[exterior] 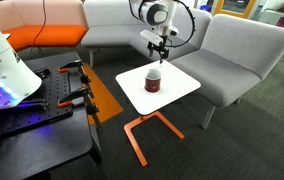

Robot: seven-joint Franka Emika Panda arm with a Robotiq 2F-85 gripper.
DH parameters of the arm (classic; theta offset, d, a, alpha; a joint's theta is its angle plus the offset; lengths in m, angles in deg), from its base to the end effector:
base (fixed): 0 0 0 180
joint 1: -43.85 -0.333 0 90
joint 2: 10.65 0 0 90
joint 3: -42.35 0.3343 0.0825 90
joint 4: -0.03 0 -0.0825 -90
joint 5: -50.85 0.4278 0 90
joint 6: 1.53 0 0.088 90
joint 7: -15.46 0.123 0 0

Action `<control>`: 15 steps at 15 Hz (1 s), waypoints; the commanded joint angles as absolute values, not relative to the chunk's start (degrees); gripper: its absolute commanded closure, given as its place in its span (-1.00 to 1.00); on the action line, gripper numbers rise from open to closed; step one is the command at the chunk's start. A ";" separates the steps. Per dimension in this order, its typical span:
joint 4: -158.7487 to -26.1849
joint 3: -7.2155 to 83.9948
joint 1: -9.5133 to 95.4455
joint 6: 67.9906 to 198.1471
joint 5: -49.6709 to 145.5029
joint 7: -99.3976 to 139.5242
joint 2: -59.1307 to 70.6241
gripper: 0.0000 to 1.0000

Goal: Place the marker in the red mug

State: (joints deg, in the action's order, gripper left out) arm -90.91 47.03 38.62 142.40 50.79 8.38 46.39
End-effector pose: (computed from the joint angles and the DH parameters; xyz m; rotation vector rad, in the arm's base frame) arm 0.6922 0.1177 -0.0004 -3.0458 -0.4022 0.1069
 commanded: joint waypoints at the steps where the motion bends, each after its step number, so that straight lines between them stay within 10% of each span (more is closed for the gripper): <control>1: -85.72 47.64 38.89 140.53 50.94 9.28 50.35 -1.00; 6: -81.00 47.79 38.97 140.16 51.16 9.78 54.93 -0.99; 15: -78.20 49.51 39.95 139.15 51.46 8.83 58.45 0.53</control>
